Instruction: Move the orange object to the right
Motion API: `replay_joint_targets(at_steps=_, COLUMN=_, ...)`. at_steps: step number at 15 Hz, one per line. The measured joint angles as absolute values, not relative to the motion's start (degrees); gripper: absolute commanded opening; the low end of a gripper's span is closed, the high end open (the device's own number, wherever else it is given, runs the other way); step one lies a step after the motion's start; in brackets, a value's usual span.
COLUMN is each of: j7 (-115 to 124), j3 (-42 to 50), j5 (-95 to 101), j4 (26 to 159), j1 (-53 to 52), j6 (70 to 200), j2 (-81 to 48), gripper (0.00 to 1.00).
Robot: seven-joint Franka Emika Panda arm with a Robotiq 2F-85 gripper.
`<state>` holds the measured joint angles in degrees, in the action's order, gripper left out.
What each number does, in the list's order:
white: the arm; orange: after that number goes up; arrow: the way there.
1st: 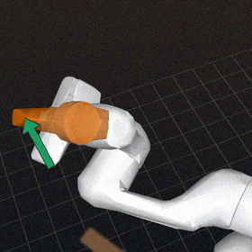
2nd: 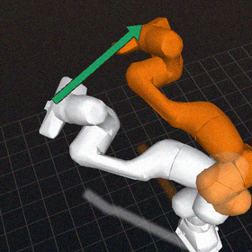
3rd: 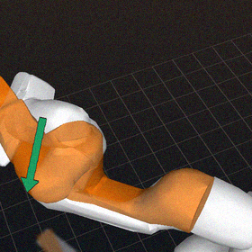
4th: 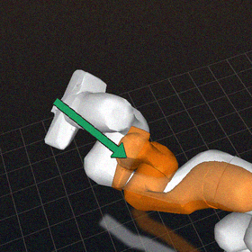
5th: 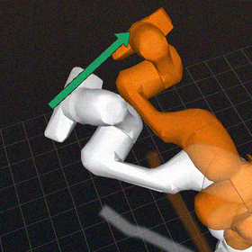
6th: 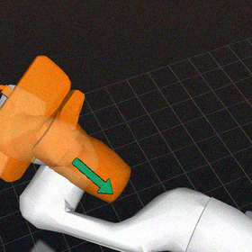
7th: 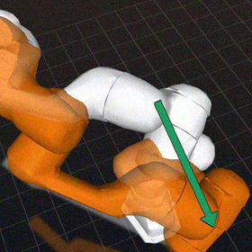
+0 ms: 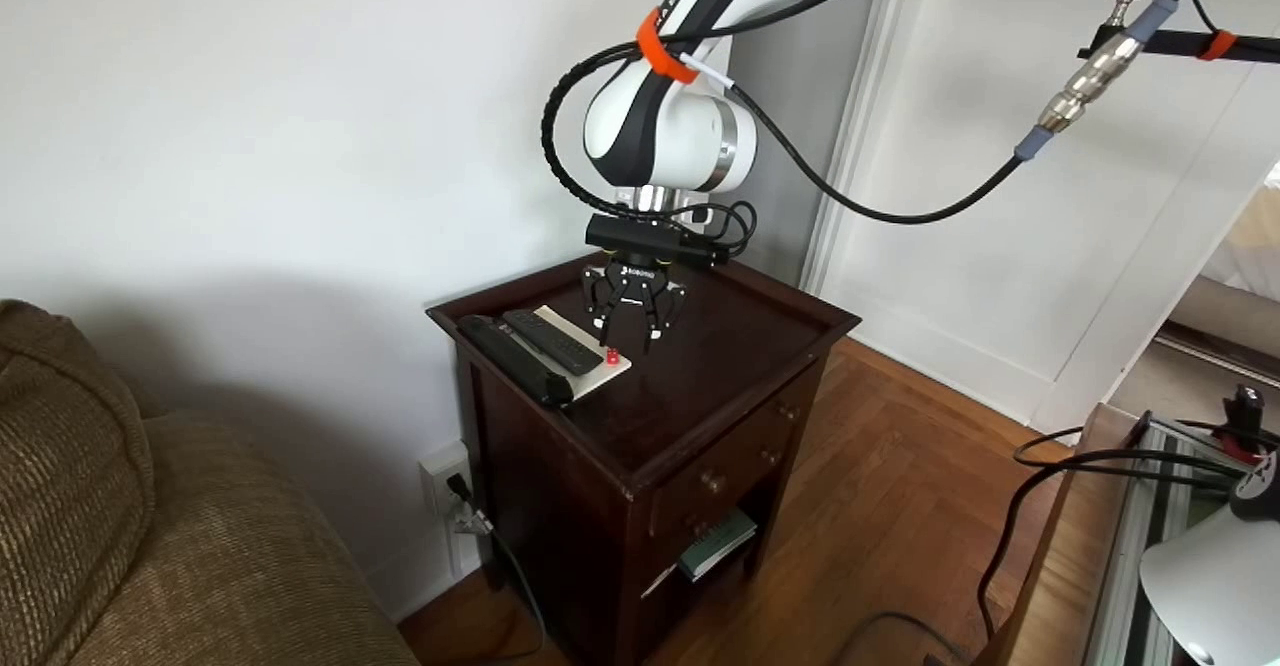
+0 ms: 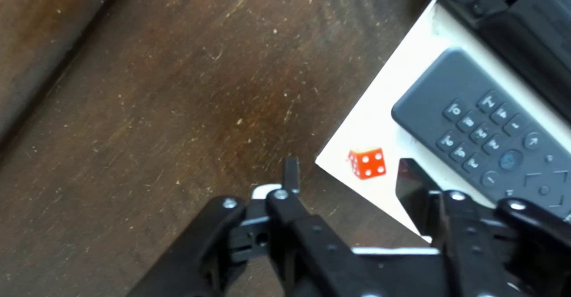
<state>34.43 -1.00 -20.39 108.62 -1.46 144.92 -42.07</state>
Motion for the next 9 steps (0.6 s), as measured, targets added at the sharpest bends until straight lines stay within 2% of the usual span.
replay_joint_targets(at_steps=1, j7=34.46, j3=-1.00, j5=-20.64, j4=108.37, j1=-1.45, j6=144.92, j2=-42.23, gripper=0.74)
replay_joint_targets(at_steps=2, j7=34.46, j3=-1.00, j5=-20.87, j4=108.08, j1=-1.45, j6=144.92, j2=-42.42, gripper=0.69)
replay_joint_targets(at_steps=5, j7=34.48, j3=-1.00, j5=-21.21, j4=107.42, j1=-1.45, j6=144.92, j2=-42.98, gripper=0.66)
replay_joint_targets(at_steps=8, j7=34.52, j3=-1.00, j5=-21.36, j4=106.64, j1=-1.45, j6=144.88, j2=-43.71, gripper=0.71)
replay_joint_targets(at_steps=9, j7=34.53, j3=-1.00, j5=-21.43, j4=106.37, j1=-1.45, j6=144.83, j2=-43.98, gripper=0.69)
